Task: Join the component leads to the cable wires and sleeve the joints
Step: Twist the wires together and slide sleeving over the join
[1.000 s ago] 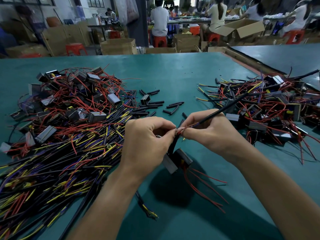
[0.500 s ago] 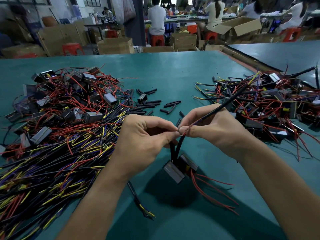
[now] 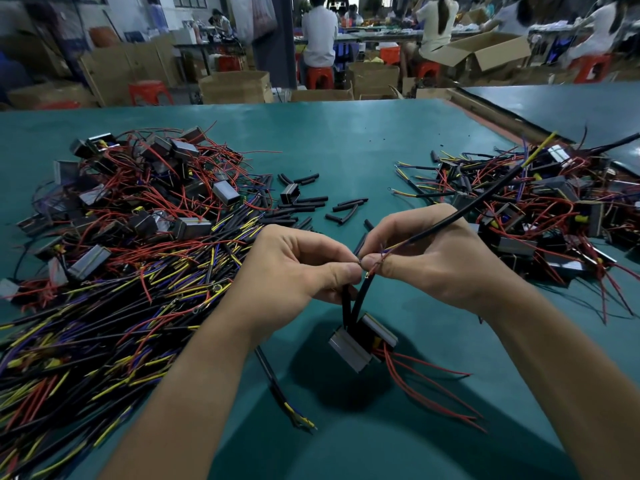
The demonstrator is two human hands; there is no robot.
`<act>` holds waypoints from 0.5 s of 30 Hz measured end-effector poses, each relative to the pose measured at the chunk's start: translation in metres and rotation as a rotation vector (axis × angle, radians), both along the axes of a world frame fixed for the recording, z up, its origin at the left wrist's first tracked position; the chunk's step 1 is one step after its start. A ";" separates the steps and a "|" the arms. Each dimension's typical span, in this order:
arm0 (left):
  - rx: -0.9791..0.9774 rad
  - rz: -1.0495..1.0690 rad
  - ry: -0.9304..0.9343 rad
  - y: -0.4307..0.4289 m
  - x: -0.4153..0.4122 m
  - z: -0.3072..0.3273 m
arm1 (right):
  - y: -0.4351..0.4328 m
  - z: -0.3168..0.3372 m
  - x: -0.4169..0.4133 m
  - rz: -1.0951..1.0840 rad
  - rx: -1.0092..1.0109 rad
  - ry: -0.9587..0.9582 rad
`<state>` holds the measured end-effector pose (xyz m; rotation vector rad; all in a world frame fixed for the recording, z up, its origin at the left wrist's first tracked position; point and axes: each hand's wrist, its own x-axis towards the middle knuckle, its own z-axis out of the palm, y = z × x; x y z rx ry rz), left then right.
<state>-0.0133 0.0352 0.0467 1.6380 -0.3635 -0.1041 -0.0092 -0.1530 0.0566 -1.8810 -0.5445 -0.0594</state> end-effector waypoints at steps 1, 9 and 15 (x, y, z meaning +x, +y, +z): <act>-0.007 -0.006 0.020 0.000 0.000 0.000 | 0.000 0.000 0.000 0.008 -0.004 -0.004; -0.066 -0.031 0.199 -0.001 0.000 0.001 | -0.001 -0.001 0.000 0.028 -0.056 -0.073; -0.108 -0.064 0.383 -0.003 0.002 0.002 | 0.000 -0.004 0.002 0.035 -0.085 -0.129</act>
